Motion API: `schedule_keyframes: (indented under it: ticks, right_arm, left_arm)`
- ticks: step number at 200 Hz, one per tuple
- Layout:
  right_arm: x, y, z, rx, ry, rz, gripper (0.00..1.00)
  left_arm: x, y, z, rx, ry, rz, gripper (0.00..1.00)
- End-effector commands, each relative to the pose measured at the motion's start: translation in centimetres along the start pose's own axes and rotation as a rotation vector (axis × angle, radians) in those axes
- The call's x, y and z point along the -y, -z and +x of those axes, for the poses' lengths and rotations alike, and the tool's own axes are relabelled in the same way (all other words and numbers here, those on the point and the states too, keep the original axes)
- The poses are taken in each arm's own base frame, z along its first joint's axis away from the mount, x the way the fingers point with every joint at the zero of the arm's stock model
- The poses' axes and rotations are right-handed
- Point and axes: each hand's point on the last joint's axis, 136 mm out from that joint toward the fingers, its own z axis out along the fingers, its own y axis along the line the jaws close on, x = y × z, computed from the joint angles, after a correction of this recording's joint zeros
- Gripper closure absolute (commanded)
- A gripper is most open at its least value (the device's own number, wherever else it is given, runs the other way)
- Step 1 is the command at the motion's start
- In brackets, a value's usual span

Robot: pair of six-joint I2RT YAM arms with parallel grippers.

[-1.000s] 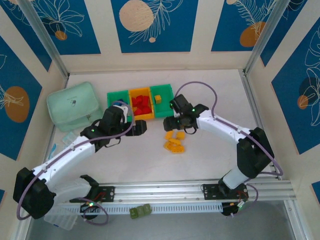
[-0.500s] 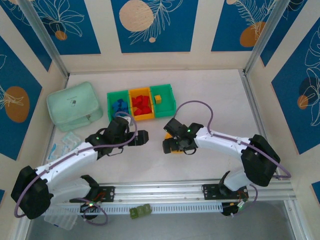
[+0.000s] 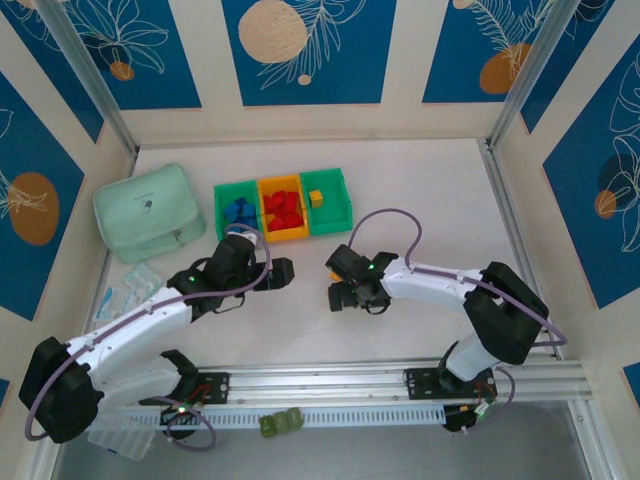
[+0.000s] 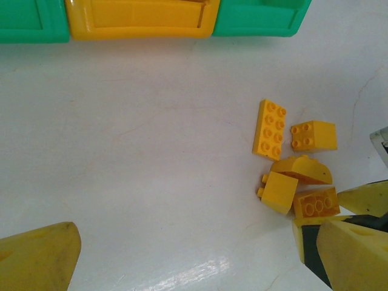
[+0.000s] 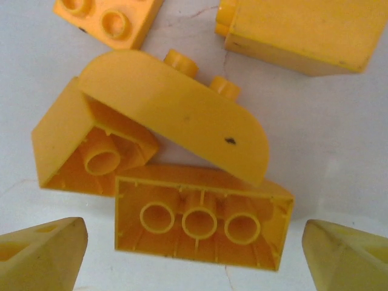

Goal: Sort the legos into containers by color
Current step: Pick up the lego from the bottom-center of the table.

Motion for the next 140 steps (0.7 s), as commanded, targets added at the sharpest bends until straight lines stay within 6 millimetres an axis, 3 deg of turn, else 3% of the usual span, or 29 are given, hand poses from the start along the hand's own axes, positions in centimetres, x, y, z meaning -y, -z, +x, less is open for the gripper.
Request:
schedule_keyframes:
  ticks: [1, 38, 83, 107, 140]
  right_arm:
    - [-0.2, -0.4, -0.8, 0.016, -0.022, 0.002, 0.12]
    - [0.2, -1.3, -0.8, 0.003, -0.026, 0.011, 0.21]
    - [0.4, -1.3, -0.7, -0.001, -0.006, 0.021, 0.39]
    - [0.4, -0.7, -0.9, 0.011, 0.004, 0.015, 0.45]
    - [0.0, 1.7, -2.2, 0.064, 0.044, 0.008, 0.45]
  left_arm:
    - [-0.4, 0.4, 0.2, 0.012, -0.001, -0.014, 0.01]
    - [-0.4, 0.3, 0.1, 0.009, -0.004, -0.02, 0.01]
    - [-0.3, 0.1, 0.2, 0.0, -0.005, -0.018, 0.01]
    - [-0.1, 0.2, 0.0, 0.004, -0.009, -0.014, 0.01]
    - [0.2, 0.5, -0.8, 0.016, -0.017, -0.016, 0.01]
